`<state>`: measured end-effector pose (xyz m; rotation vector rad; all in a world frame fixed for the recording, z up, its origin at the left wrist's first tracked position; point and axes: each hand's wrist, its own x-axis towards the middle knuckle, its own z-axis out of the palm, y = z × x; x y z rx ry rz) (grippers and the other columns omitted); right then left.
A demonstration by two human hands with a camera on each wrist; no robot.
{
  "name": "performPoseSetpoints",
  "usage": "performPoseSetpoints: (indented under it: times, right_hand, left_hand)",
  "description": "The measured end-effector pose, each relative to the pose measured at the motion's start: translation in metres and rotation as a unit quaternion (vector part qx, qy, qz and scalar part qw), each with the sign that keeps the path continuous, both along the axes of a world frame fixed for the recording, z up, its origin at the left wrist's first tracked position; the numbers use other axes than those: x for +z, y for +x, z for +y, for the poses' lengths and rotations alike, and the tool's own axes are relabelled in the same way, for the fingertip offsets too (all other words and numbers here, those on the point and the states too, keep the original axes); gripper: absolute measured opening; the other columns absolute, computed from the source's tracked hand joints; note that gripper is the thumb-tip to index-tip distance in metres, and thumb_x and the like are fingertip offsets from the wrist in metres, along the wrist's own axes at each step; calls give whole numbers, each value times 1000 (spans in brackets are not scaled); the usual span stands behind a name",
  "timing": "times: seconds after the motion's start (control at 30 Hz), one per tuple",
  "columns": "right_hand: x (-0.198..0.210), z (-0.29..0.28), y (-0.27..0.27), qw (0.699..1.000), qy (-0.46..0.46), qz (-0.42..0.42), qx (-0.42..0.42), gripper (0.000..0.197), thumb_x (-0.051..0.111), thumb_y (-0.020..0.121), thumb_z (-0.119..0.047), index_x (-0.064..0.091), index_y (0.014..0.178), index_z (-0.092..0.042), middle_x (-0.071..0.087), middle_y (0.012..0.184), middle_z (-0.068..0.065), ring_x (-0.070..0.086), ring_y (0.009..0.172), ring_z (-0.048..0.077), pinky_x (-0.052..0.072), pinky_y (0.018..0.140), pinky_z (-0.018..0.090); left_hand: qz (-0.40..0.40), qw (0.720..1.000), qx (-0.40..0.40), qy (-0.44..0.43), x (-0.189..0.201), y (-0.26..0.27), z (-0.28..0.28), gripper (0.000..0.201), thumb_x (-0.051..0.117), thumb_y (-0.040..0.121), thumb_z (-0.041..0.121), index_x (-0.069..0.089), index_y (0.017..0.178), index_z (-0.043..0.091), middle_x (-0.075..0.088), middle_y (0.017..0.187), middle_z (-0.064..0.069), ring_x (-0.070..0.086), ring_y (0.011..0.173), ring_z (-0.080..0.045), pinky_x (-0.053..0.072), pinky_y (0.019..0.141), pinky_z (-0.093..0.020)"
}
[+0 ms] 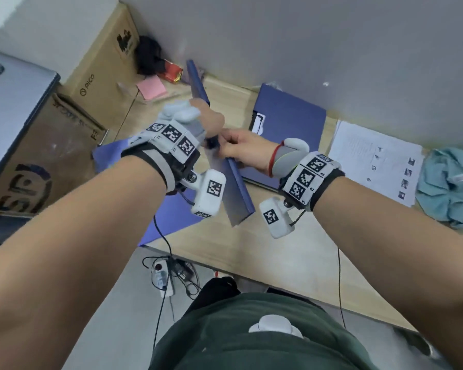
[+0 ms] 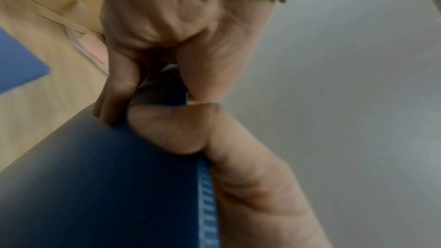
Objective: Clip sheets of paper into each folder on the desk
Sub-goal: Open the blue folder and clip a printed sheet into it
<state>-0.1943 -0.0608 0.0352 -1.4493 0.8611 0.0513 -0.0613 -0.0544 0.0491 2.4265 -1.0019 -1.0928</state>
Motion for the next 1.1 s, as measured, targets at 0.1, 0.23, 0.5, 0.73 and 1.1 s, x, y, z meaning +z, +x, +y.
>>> performPoseSetpoints:
  times: [0.1, 0.23, 0.5, 0.73, 1.1]
  right_hand:
    - [15, -15, -47, 996, 45, -37, -61, 23, 69, 88, -35, 59, 71, -22, 63, 96, -2, 60, 95, 15, 55, 82, 38]
    - [7, -37, -118, 977, 20, 12, -214, 27, 70, 85, -49, 61, 92, -24, 64, 112, -7, 65, 108, 25, 55, 95, 46]
    - [-51, -23, -266, 929, 84, 158, -323, 44, 68, 87, -46, 62, 121, -18, 67, 125, 0, 64, 110, 22, 54, 92, 41]
    - [-87, -1, -339, 904, 112, 203, -358, 38, 72, 84, -34, 67, 118, -16, 71, 118, 3, 66, 109, 23, 56, 90, 48]
    - [-114, 25, -395, 914, 160, 174, -331, 16, 69, 90, -16, 61, 104, -18, 71, 118, 8, 68, 95, 25, 54, 96, 45]
  left_hand:
    - [-13, 999, -41, -27, 19, -26, -12, 31, 51, 94, 14, 40, 65, 18, 50, 70, 0, 50, 58, -14, 46, 51, -24]
    - [-32, 995, -87, -40, 41, -62, -20, 14, 62, 87, 19, 53, 77, 14, 63, 93, -12, 62, 83, -31, 59, 80, -42]
    - [121, 991, -47, -36, 10, -163, -30, 23, 68, 87, 18, 60, 108, 14, 65, 104, -10, 61, 85, -30, 54, 64, -36]
    - [157, 986, -32, 35, -96, -211, -30, 63, 66, 56, 35, 61, 114, 12, 71, 108, -14, 70, 97, -34, 58, 82, -56]
    - [31, 980, -96, 171, -177, -228, -9, 71, 73, 47, 59, 65, 101, 15, 70, 97, -10, 68, 89, -33, 56, 89, -44]
